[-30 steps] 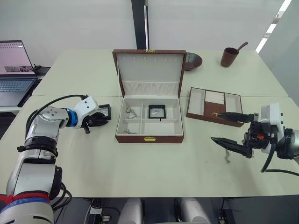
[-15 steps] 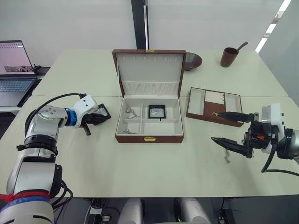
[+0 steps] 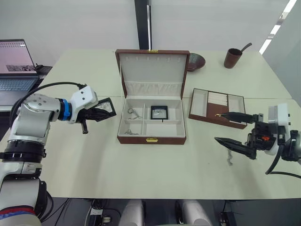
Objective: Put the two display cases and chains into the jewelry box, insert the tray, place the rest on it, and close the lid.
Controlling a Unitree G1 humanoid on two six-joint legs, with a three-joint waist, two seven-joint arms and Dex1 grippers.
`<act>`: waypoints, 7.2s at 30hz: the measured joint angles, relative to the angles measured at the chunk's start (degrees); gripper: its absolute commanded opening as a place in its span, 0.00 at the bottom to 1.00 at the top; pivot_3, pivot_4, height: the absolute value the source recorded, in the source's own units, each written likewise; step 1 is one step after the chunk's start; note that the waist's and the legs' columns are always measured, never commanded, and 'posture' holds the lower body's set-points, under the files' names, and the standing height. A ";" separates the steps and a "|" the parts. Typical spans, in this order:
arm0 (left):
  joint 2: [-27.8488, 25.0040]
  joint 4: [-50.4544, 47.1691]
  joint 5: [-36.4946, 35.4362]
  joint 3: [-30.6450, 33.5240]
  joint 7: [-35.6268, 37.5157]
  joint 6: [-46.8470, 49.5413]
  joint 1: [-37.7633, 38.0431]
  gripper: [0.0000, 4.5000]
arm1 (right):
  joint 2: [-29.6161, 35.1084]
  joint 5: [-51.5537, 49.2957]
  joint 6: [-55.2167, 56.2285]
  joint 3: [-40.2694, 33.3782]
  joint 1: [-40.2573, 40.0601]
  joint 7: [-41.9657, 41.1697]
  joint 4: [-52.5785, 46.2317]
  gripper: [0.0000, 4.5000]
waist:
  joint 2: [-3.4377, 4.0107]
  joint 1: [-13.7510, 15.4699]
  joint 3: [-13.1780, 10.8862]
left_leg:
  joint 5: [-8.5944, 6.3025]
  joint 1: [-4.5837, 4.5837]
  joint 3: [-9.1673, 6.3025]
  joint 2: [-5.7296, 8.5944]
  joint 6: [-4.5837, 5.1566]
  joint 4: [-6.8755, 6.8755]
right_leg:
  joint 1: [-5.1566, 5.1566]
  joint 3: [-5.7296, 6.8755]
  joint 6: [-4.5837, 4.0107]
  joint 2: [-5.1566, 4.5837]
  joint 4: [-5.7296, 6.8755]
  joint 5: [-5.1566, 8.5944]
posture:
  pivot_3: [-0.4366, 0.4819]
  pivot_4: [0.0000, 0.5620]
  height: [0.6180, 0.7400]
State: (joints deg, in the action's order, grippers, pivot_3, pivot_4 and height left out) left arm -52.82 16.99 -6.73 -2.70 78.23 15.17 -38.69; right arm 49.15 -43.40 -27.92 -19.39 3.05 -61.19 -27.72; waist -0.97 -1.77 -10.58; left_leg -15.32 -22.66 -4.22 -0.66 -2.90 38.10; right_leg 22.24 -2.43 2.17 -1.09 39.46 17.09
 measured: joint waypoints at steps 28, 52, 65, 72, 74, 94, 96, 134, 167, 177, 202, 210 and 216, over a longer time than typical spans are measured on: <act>13.62 -11.90 0.16 -19.13 3.87 9.38 -10.83 0.01 | -0.49 0.33 -0.38 -1.28 -8.63 6.15 -9.20 1.00 | -0.03 0.00 -0.02 | 0.00 -0.02 0.00 0.04 0.00 0.04 | -0.02 -0.05 0.01 0.05 -0.01 0.01 | 0.48 0.27 1.00; 19.43 -7.39 2.99 -21.73 2.26 9.79 -10.37 0.01 | -1.32 1.83 0.05 -1.07 -9.04 7.84 -9.73 1.00 | -0.04 0.06 -0.02 | 0.00 -0.01 -0.02 0.06 0.00 0.05 | -0.04 -0.05 0.01 0.05 -0.01 0.01 | 0.48 0.27 1.00; 19.31 -7.39 2.45 -21.72 2.37 11.61 -10.38 0.01 | -1.82 3.03 0.15 0.26 -8.72 8.76 -9.62 1.00 | -0.04 0.08 -0.02 | 0.00 -0.02 -0.02 0.06 0.00 0.05 | -0.04 -0.04 0.01 0.05 -0.01 0.01 | 0.48 0.27 1.00; 19.39 -6.60 2.44 -21.47 1.37 11.45 -10.90 0.39 | -2.06 3.49 0.60 0.27 -8.82 8.77 -9.56 1.00 | -0.04 0.08 -0.02 | 0.00 -0.02 -0.02 0.05 0.00 0.05 | -0.04 -0.04 0.01 0.04 -0.01 0.01 | 0.48 0.27 1.00; 19.53 -5.96 2.22 -20.99 1.16 10.94 -11.27 0.51 | -2.10 3.82 0.62 0.28 -8.84 8.78 -9.52 1.00 | -0.04 0.08 -0.02 | 0.00 -0.02 -0.02 0.06 0.00 0.05 | -0.04 -0.04 0.01 0.05 -0.02 0.01 | 0.48 0.27 1.00; 14.80 -10.80 -9.19 -7.10 0.66 17.31 -5.34 1.00 | -2.18 5.53 2.98 -1.35 -10.39 6.51 1.39 1.00 | -0.02 -0.10 -0.01 | 0.01 0.05 0.02 0.02 0.00 0.04 | -0.04 -0.09 0.01 0.04 0.02 0.01 | 0.48 0.27 1.00; 13.38 -12.69 -11.42 -3.93 -0.56 19.71 -2.01 1.00 | -2.32 5.81 3.75 -2.35 -9.93 6.39 4.88 1.00 | -0.02 -0.10 -0.01 | 0.01 0.06 0.03 0.00 0.00 0.04 | -0.04 -0.10 0.01 0.04 0.01 0.01 | 0.48 0.27 1.00; 28.32 -14.37 -8.37 38.96 -60.55 -5.12 39.24 1.00 | -11.15 26.46 37.41 -5.29 13.88 30.41 69.16 1.00 | 0.04 -0.02 0.05 | -0.01 0.32 0.30 -0.03 -0.01 -0.08 | -0.16 -0.31 0.00 -0.11 -0.01 -0.01 | 0.48 0.27 1.00; 23.60 -14.02 -14.06 32.71 -48.00 -11.80 41.64 1.00 | -8.59 24.16 36.13 -3.54 15.85 19.98 68.55 1.00 | 0.06 -0.07 0.05 | 0.00 0.34 0.31 -0.05 -0.01 -0.12 | -0.16 -0.30 0.00 -0.08 0.00 0.00 | 0.48 0.27 1.00; 16.92 -28.88 -22.02 23.01 -30.96 -5.62 42.34 1.00 | -0.31 25.54 27.54 7.49 24.30 -3.72 64.28 1.00 | 0.13 -0.08 0.00 | -0.01 0.57 0.30 -0.07 0.00 -0.15 | -0.39 -0.29 0.00 -0.09 -0.13 0.00 | 0.48 0.27 1.00; 17.84 -43.61 -22.18 2.34 -20.24 -5.49 38.52 1.00 | -0.28 46.87 40.10 27.47 45.78 -18.55 87.88 0.96 | 0.20 -0.11 -0.04 | -0.02 0.69 0.31 -0.06 0.00 -0.22 | -0.55 -0.28 -0.01 -0.08 -0.37 -0.01 | 0.48 0.27 1.00; 18.07 -49.22 -22.81 1.89 -24.04 -2.15 40.16 1.00 | -1.71 47.89 42.27 27.46 47.27 -17.34 90.50 0.44 | 0.20 -0.09 -0.04 | -0.02 0.70 0.29 -0.06 0.00 -0.21 | -0.57 -0.27 -0.01 -0.09 -0.37 -0.01 | 0.48 0.27 1.00; 18.15 -53.25 -24.90 1.60 -27.63 2.57 39.32 1.00 | -2.19 48.33 43.45 27.40 47.33 -16.01 91.18 0.10 | 0.20 -0.08 -0.04 | -0.01 0.70 0.27 -0.06 0.00 -0.21 | -0.59 -0.27 -0.01 -0.10 -0.37 -0.01 | 0.48 0.27 1.00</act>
State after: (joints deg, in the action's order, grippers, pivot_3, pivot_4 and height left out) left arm -34.67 -36.26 -31.63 -1.10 50.60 17.74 0.63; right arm 46.95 4.93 15.53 8.01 50.38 -77.20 63.46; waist -0.76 -1.85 -10.62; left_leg -15.33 -21.96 -3.95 -0.72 -2.90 37.90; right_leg 21.65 -2.70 2.16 -1.19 39.08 17.07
